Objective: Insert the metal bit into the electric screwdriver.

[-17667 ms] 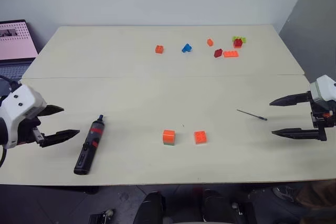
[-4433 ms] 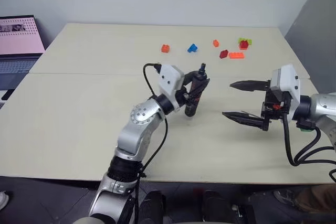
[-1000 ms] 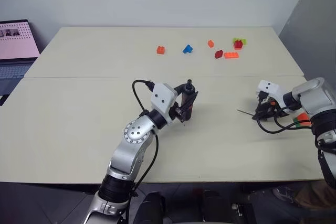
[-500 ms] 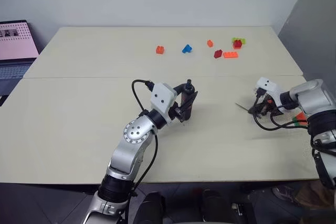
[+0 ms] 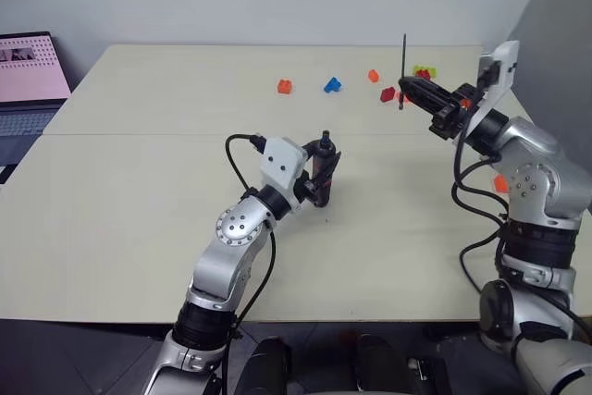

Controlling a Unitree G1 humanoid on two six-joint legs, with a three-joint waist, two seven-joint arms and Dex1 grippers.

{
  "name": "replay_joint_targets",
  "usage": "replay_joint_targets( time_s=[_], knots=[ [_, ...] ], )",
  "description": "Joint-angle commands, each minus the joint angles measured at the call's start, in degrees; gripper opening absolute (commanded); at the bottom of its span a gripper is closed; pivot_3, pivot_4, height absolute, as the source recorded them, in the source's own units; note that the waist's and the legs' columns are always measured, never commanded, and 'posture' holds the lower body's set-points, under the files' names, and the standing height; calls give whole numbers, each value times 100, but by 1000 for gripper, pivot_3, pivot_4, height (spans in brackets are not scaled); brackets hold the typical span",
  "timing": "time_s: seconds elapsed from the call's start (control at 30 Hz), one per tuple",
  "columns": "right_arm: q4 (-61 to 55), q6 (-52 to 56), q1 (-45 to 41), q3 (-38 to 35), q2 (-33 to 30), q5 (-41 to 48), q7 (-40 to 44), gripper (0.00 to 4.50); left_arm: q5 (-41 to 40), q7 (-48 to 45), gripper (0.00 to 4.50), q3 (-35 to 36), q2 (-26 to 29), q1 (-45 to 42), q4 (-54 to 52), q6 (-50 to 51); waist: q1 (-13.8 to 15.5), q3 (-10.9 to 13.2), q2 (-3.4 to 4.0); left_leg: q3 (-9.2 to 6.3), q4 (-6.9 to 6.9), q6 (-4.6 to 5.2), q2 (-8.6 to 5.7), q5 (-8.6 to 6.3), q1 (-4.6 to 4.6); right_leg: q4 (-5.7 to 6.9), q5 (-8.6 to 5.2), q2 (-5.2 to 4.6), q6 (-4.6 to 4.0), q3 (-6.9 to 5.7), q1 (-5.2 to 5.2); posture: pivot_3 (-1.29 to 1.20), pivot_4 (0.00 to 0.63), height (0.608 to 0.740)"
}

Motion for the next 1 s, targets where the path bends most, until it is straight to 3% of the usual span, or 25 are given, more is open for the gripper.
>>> replay_joint_targets(
  time_s=[0.03,0.53,0.7,0.83,1.0],
  knots=[
    [-701,477,47,-130,0,891,-198,0,64,53,1639,171,72,-101,-189,48,-7,0,1,1,-1,0,0,0,1,1,0,0,0,0,-1,0,150,740],
    [-865,492,16,252,-196,1811,-556,0,-221,-441,1639,184,219,-339,-274,134,-14,0,2,5,-4,2,1,0,1,2,0,5,0,-1,-5,0,150,740],
    [-943,263,61,478,-365,1705,-493,0,-715,-826,1639,352,260,-600,-332,386,-4,1,3,4,-4,1,0,0,-11,0,0,3,0,-1,-16,0,150,740],
    [-1176,-236,254,802,-466,1406,-419,0,-1549,-1355,1639,510,381,-820,-492,1052,-6,1,3,5,-5,1,0,0,-16,0,0,3,0,-2,-21,0,150,740],
    [-1180,-354,284,894,-417,1535,-473,0,-1615,-1908,1638,232,704,-658,-471,1130,-18,2,3,7,-6,1,1,0,-14,0,0,3,0,3,-23,0,150,740]
  ],
)
